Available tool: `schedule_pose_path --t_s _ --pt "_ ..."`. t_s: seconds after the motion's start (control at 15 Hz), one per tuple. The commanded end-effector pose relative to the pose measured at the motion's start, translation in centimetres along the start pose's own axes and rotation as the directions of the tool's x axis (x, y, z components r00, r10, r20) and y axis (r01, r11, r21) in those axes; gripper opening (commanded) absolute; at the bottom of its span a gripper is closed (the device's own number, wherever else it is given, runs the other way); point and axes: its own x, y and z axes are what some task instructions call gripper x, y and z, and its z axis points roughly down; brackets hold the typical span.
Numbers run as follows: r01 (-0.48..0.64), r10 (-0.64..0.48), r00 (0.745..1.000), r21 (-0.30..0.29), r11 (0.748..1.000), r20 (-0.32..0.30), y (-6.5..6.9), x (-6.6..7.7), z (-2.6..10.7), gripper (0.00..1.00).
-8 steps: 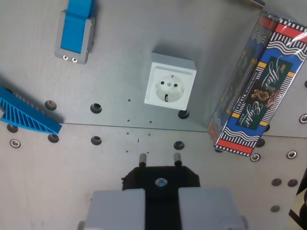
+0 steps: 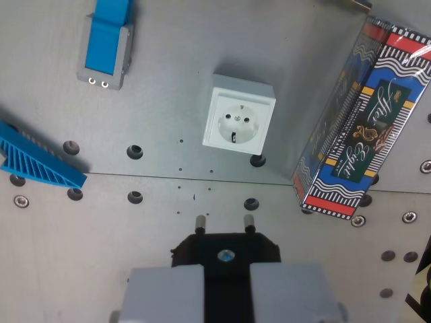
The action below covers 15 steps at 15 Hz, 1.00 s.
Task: Move above the white socket
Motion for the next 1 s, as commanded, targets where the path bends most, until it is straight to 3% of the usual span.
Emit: schedule_pose_path --t_s 0.07,0.6,1.0 --pt "-0.009 0.009 1.000 0.000 1.000 -0.002 0.0 -0.1 0.2 0.00" --pt "-0.046 0.046 0.998 0.000 0.999 -0.041 0.2 -0.4 1.6 0.00" --pt "-0.073 0.073 0.995 0.001 0.997 -0.069 0.4 -0.8 3.7 0.00"
